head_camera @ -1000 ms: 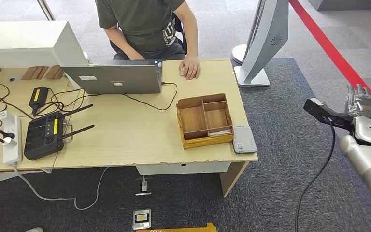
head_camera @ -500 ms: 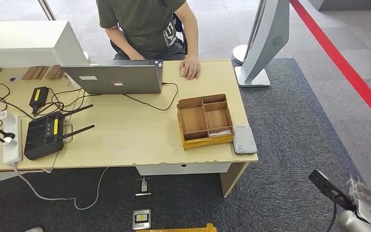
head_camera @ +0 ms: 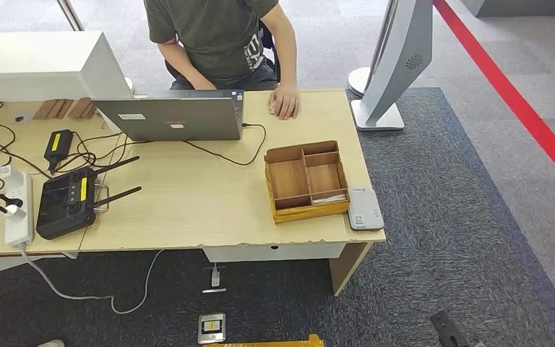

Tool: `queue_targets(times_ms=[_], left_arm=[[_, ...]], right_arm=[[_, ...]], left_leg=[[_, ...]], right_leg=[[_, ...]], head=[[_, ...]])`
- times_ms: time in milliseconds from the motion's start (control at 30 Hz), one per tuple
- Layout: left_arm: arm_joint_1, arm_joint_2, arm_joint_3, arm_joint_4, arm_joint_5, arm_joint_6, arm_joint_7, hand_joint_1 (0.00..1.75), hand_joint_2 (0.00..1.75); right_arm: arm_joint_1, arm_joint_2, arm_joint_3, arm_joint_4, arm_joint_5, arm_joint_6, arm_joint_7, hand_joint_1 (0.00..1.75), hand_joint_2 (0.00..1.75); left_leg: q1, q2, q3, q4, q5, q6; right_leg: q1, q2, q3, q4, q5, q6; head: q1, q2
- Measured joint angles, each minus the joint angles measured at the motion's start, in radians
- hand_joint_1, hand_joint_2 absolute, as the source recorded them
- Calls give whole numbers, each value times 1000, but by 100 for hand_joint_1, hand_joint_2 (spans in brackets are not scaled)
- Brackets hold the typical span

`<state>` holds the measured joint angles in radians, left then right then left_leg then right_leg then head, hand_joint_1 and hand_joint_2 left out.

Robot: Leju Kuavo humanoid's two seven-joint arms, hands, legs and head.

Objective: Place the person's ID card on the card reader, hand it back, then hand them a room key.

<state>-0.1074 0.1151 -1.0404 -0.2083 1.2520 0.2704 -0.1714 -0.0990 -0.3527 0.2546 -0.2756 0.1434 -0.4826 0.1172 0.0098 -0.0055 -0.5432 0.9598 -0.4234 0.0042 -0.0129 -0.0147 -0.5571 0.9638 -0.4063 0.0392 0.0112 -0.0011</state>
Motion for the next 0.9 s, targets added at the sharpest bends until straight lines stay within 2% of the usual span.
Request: queue_targets(times_ms=[100, 267, 400, 533, 600, 733, 900], left_arm=[[0, -1, 4, 0, 0, 2, 6, 0, 175], [2, -2, 13, 0, -10, -6, 19, 0, 175], [17, -8, 52, -5, -93, -25, 31, 0, 175], [36, -16, 105, -11, -204, -49, 43, 0, 175], [47, -21, 136, -16, -260, -60, 50, 0, 175], [69, -29, 206, -29, -374, -84, 64, 0, 0], [93, -39, 290, -44, -502, -111, 79, 0, 0]], right_arm=[[9, 36, -31, 13, -32, 9, 8, 0, 175], [17, 79, -77, 28, -64, 40, 3, 0, 175], [35, 114, -103, 30, -72, 74, -5, 0, 175], [54, 142, -123, 30, -79, 113, -16, 0, 0], [63, 155, -132, 30, -81, 133, -21, 0, 0], [81, 178, -145, 29, -89, 173, -32, 0, 0], [102, 204, -157, 25, -96, 218, -45, 0, 0]], left_leg=[[0, 1, 0, 0, 0, 0], [0, 1, 1, 0, 0, 0], [0, 1, 1, 0, 0, 0], [0, 1, 1, 0, 0, 0], [0, 1, 1, 0, 0, 0], [0, 1, 1, 0, 0, 0], [0, 1, 1, 0, 0, 0]], right_leg=[[0, 1, 0, 0, 0, 0], [0, 1, 0, 0, 0, 0], [0, 1, 0, 0, 0, 0], [0, 1, 0, 0, 0, 0], [0, 1, 0, 0, 0, 0], [0, 1, 0, 0, 0, 0], [0, 1, 0, 0, 0, -1]], head=[[0, 0], [0, 0], [0, 0], [0, 0], [0, 0], [0, 0], [0, 0]])
